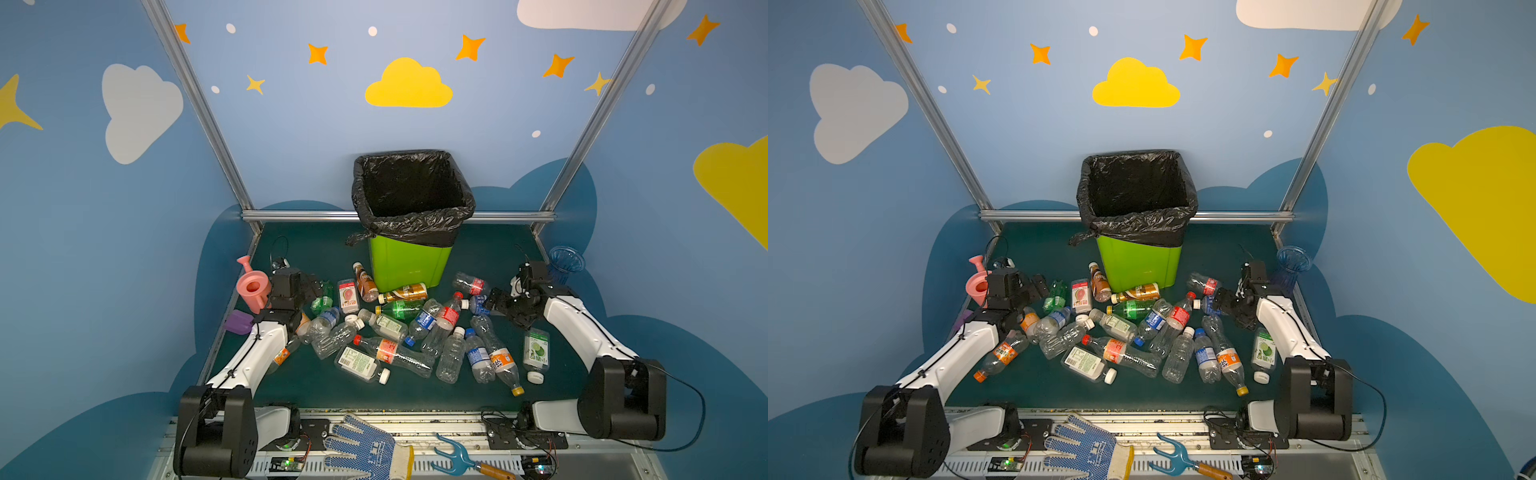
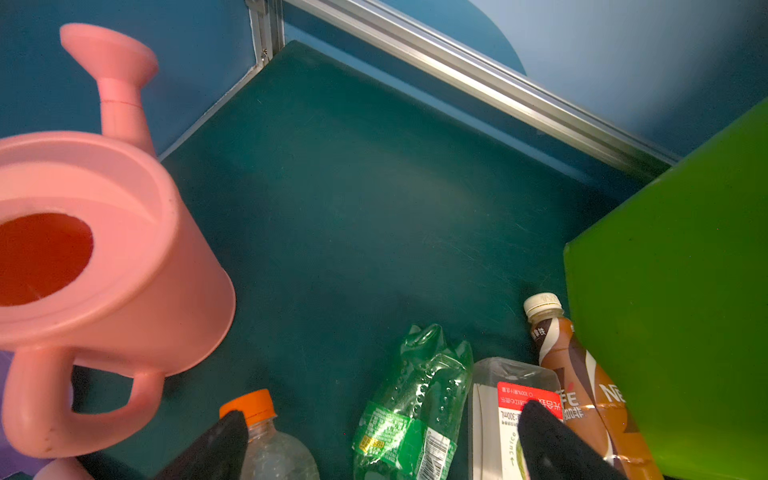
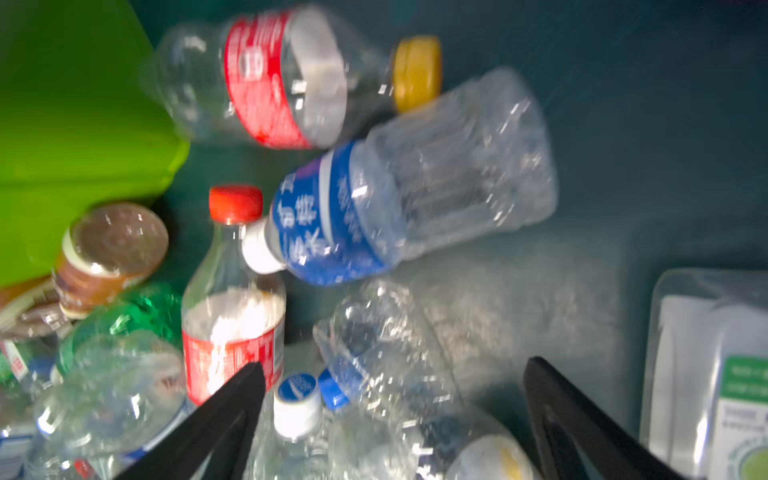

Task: Throw the plastic bottles in the bin
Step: 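Reach the right gripper down to the crushed clear bottle near the pile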

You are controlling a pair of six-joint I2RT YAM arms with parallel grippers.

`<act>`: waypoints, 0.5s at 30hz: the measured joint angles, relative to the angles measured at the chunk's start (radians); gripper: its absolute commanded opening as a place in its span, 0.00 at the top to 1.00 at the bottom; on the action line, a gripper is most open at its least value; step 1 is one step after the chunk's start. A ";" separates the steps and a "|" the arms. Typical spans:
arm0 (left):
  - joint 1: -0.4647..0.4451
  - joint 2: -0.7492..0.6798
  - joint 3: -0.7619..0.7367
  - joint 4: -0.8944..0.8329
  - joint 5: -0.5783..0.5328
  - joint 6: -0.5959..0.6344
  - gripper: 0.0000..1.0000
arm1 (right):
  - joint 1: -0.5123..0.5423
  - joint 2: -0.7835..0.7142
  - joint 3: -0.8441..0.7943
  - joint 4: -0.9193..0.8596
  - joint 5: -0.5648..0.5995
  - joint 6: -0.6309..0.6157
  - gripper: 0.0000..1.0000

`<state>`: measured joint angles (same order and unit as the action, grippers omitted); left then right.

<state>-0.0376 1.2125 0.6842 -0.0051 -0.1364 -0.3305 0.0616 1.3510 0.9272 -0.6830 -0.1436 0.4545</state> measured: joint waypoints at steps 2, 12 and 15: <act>-0.003 -0.005 -0.009 0.000 0.000 -0.005 0.00 | 0.025 -0.025 -0.021 -0.022 0.009 0.006 0.06; -0.010 -0.028 -0.023 -0.004 0.000 -0.020 0.00 | 0.091 -0.056 -0.095 -0.070 0.081 0.045 0.19; -0.010 -0.032 -0.023 -0.004 0.000 -0.023 0.00 | 0.101 -0.056 -0.118 -0.069 0.103 0.058 0.19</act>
<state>-0.0471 1.1801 0.6617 -0.0093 -0.1364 -0.3531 0.1631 1.2953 0.8089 -0.7525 -0.0410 0.5129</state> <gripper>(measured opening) 0.997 0.812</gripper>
